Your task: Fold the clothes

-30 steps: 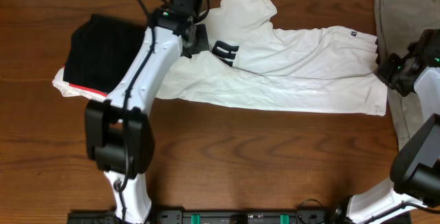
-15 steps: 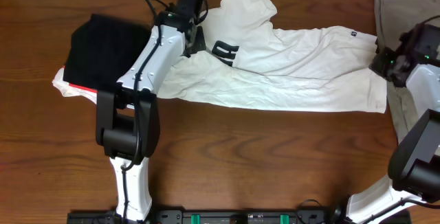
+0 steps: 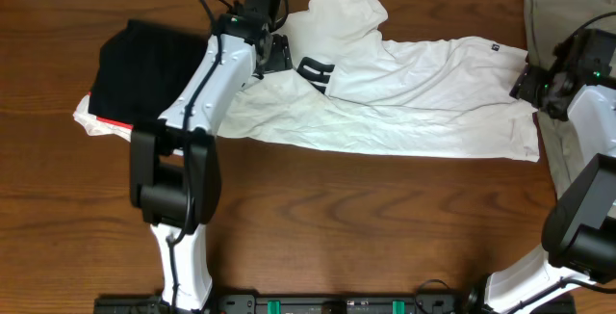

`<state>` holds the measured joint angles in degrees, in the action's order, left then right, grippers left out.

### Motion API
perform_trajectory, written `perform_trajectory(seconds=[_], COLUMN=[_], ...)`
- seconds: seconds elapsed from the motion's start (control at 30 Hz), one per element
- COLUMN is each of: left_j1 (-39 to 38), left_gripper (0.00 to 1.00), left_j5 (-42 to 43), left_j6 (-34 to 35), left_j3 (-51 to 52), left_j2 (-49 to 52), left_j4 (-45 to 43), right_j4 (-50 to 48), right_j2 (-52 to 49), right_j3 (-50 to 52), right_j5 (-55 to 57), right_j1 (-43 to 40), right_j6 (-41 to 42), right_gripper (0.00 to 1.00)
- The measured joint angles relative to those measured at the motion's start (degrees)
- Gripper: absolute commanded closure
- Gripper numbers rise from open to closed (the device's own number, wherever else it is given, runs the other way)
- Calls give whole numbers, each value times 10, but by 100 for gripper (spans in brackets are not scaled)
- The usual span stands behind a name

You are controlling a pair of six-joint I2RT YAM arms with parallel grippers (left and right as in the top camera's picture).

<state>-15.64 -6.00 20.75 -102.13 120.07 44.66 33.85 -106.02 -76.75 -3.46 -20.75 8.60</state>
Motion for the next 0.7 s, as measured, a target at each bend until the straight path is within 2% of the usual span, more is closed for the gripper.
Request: perform_trajectory(seconds=[0.03, 0.07, 0.1, 0.13, 0.17, 0.23, 0.37, 0.7], left_j1=[0, 1, 1, 1, 2, 2, 2, 2], left_gripper=[18, 28, 43, 57, 73, 94, 94, 94], left_j5=[0, 0, 0, 3, 9, 23, 56, 82], left_j6=[3, 9, 19, 27, 32, 37, 47, 50], left_j3=[0, -1, -2, -6, -9, -16, -1, 158], left_j2=[-11, -26, -43, -60, -76, -95, -103, -91], left_j4=[15, 34, 55, 79, 105, 146, 173, 80], right_j4=[18, 47, 77, 107, 140, 184, 178, 57], right_j2=[1, 5, 10, 14, 19, 25, 27, 27], right_j3=[-5, -12, -15, -17, -19, -17, 17, 126], right_j5=[-4, -11, -14, -19, -21, -25, -30, -32], right_j1=[0, 0, 0, 0, 0, 0, 0, 0], right_j6=[-5, -4, -5, -5, 0, 6, 14, 9], right_gripper=[53, 64, 82, 95, 99, 99, 99, 99])
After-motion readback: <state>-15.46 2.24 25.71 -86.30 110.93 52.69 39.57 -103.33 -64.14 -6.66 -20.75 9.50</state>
